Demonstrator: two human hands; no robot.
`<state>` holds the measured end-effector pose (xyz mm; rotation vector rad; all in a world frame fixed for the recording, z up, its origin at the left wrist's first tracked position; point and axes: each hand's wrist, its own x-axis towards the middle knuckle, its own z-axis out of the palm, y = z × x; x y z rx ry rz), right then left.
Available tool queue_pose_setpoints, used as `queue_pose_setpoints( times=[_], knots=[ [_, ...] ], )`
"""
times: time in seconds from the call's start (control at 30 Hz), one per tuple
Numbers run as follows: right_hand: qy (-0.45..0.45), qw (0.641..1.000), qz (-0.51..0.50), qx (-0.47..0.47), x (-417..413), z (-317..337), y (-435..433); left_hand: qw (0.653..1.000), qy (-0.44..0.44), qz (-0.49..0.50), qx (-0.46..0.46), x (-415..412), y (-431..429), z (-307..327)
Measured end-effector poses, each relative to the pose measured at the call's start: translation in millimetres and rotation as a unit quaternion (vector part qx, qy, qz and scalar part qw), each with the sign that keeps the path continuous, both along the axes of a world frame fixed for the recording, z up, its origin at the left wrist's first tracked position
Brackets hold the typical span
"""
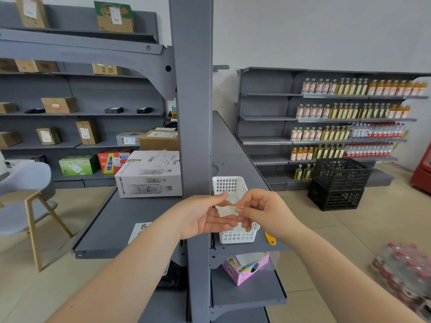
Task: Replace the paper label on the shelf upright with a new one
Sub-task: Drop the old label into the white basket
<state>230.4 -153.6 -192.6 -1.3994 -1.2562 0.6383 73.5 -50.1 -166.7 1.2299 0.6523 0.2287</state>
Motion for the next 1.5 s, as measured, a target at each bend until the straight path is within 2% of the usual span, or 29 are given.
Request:
queue_pose_setpoints(
  times=[0.3, 0.47, 0.63, 0.73, 0.87, 1.0, 1.13, 1.2, 1.27, 1.37, 1.5],
  knots=[
    [-0.010, 1.000, -0.014, 0.019, 0.7, -5.3, -1.4, 1.000, -0.009, 0.028, -0.004, 4.0, 2.8, -11.4],
    [0.043, 0.995, 0.060, -0.060, 8.3, 0.1, -10.0, 0.998, -0.050, 0.036, 0.005, 4.5, 8.4, -13.6],
    [0.038, 0.998, 0.021, -0.050, 4.1, -2.5, -6.3, 0.990, -0.055, -0.001, 0.129, 6.2, 8.1, -19.4],
    [0.036, 0.996, 0.002, -0.085, 3.8, -7.8, -3.2, 0.980, -0.047, -0.003, 0.193, 7.4, 7.5, -26.6],
    [-0.047, 0.993, -0.021, -0.111, 1.4, -22.9, -1.4, 0.978, -0.006, 0.012, 0.207, 8.5, 3.1, -45.9],
    [-0.150, 0.980, -0.056, -0.116, 7.7, -31.2, 8.1, 0.991, 0.017, 0.054, 0.118, 8.7, 3.0, -61.4],
    [-0.129, 0.969, -0.178, -0.112, 29.4, -34.0, 25.5, 0.996, 0.024, 0.060, 0.062, 0.2, 12.6, -63.6],
    [-0.151, 0.954, -0.233, -0.112, 38.1, -35.7, 36.5, 0.996, 0.034, 0.064, 0.053, -7.5, 17.3, -66.6],
    [-0.224, 0.932, -0.258, -0.119, 41.5, -40.2, 51.2, 0.995, 0.049, 0.072, 0.043, -16.2, 20.2, -71.9],
    [-0.331, 0.894, -0.263, -0.150, 38.3, -50.8, 74.9, 0.994, 0.063, 0.089, 0.017, -28.9, 23.8, -84.7],
    [-0.413, 0.860, -0.255, -0.160, 35.5, -61.7, 97.2, 0.990, 0.079, 0.113, -0.011, -48.9, 31.3, -102.4]
  ],
)
